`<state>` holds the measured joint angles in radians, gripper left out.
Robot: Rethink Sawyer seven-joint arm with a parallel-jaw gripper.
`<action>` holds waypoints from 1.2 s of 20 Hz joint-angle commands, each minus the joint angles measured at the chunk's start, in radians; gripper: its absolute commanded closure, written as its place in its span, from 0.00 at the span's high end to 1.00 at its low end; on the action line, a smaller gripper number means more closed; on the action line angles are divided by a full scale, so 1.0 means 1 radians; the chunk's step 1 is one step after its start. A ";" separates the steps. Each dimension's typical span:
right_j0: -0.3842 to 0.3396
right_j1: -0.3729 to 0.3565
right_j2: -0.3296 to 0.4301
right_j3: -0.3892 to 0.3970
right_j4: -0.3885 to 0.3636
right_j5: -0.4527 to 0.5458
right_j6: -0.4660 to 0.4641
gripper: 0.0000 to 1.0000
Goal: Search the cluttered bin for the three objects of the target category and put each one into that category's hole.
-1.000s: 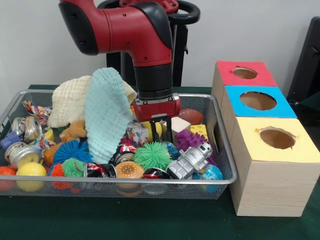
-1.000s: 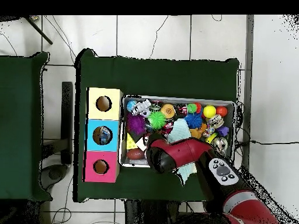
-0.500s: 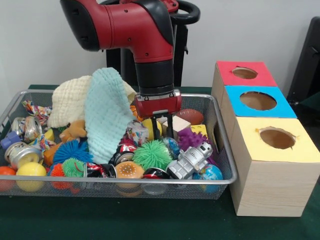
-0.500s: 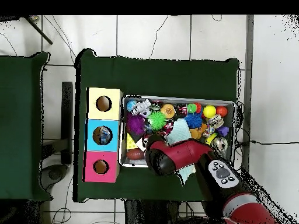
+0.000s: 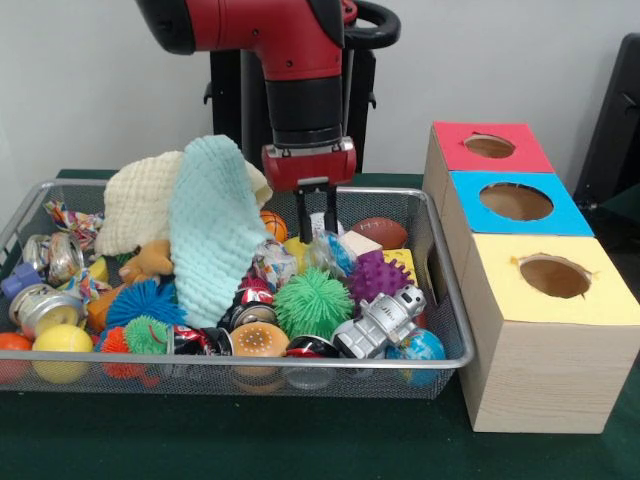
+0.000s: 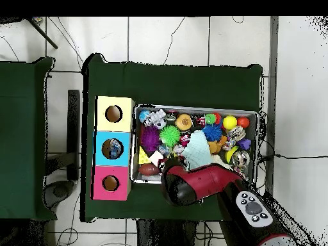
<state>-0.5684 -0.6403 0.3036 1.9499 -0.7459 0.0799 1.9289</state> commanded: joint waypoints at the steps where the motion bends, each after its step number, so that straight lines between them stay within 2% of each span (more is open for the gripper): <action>1: -0.039 -0.061 0.070 0.079 0.040 0.133 0.001 0.00; 11: -0.035 -0.076 0.074 0.099 0.050 0.149 -0.003 0.00; 24: -0.077 -0.202 0.136 0.223 0.106 0.220 -0.041 0.00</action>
<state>-0.6148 -0.7844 0.3469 2.1088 -0.6896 0.1583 1.9289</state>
